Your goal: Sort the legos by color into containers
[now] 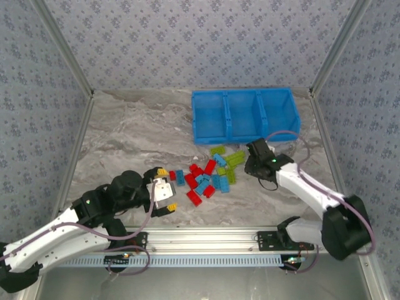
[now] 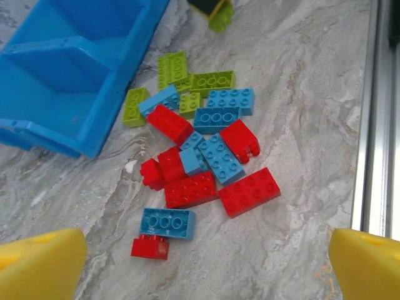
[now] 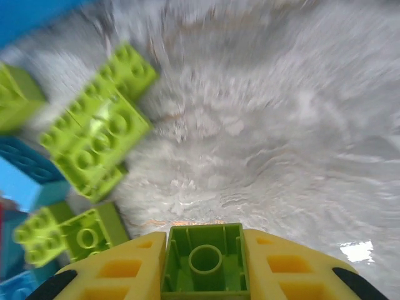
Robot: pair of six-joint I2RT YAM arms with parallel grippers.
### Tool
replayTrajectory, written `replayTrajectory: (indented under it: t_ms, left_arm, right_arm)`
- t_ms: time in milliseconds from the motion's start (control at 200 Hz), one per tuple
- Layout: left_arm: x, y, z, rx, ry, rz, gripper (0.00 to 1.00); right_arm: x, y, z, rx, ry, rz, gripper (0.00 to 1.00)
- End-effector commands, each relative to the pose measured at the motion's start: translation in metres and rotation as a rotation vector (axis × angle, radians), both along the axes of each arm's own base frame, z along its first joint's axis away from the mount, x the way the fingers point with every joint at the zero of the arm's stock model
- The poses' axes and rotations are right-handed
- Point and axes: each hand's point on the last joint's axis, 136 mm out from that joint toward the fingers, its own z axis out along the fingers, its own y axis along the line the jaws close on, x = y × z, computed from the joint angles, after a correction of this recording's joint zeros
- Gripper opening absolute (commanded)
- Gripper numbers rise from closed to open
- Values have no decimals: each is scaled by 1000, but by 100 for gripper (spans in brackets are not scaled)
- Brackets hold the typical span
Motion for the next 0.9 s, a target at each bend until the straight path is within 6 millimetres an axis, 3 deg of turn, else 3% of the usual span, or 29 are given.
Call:
replayTrajectory:
  t_ms: [0,125,230,325,350,530,670,810,894]
  left_arm:
    - [9,0,7,-11,-47,34,99]
    - [13,3,6,4,-67,50,99]
    - [13,5,9,-9,-77,57,99]
    - [15,8,11,-12,-84,77,99]
    - [16,10,11,-9,-87,86,99]
    - [19,14,16,-23,-99,118,99]
    - [20,14,17,-38,-99,127,99]
    - [22,14,16,-34,-101,141,99]
    - [24,14,15,-31,-101,150,99]
  right_arm:
    - [7,-33,47,-64,-105,-90,26]
    - [40,-71,97,-80,-221,-164,25]
    - [84,-103,115,-87,-271,-217,25]
    - [128,-120,100,-75,-223,-237,24]
    - [143,-123,107,-63,-239,-240,24]
    - [209,-126,65,-30,-127,-241,24]
    - [227,-131,51,-39,-73,-259,39]
    - [224,-133,70,-48,-110,-261,50]
    - [209,-131,80,-31,-96,-258,54]
